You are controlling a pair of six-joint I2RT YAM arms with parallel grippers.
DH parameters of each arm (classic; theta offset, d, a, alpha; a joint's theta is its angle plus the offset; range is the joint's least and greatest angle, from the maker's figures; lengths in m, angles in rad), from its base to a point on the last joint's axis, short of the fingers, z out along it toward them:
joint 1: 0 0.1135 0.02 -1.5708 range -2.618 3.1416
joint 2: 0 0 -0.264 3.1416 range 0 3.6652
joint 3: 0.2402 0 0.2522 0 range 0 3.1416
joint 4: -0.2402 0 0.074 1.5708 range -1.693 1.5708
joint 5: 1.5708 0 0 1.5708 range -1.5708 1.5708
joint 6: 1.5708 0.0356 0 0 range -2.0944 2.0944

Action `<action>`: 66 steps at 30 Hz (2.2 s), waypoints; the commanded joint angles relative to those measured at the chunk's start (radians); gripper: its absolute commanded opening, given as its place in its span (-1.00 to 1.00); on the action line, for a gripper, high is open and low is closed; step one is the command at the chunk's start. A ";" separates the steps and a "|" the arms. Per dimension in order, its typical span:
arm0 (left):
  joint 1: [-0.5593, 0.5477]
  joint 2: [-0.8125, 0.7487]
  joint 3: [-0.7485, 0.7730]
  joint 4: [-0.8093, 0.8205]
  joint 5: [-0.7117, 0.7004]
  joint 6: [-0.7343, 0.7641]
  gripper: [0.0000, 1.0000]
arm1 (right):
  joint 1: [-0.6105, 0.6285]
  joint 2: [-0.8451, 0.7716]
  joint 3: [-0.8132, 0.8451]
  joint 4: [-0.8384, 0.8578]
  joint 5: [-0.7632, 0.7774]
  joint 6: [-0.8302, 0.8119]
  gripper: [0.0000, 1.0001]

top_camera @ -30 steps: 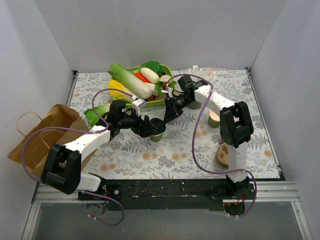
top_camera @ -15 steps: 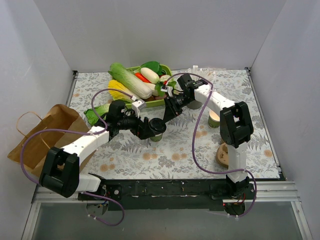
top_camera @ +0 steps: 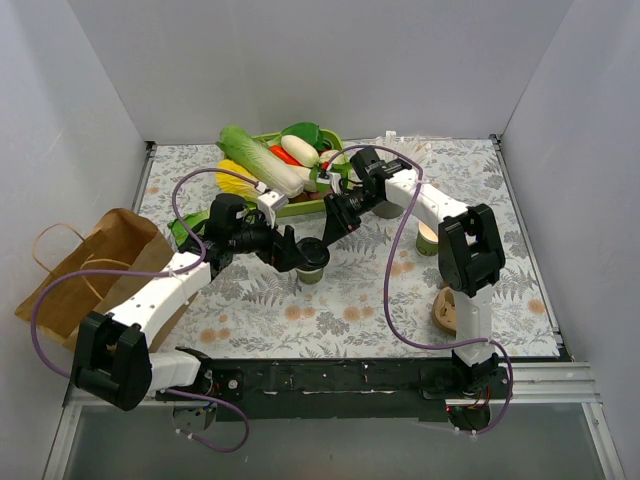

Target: Pack the takeout coffee

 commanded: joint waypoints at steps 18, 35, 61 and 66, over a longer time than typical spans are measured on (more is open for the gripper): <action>0.006 0.061 -0.014 0.113 -0.087 -0.178 0.77 | 0.017 -0.029 0.048 0.009 -0.007 -0.007 -0.27; 0.011 0.035 -0.060 0.062 -0.145 -0.121 0.77 | 0.013 -0.028 0.060 0.000 -0.022 -0.010 -0.27; 0.038 0.098 0.006 0.122 -0.047 -0.168 0.65 | 0.011 0.006 0.084 -0.001 -0.023 -0.022 -0.14; 0.041 0.124 0.015 0.134 -0.001 -0.182 0.45 | 0.011 0.006 0.086 0.002 -0.023 -0.017 -0.14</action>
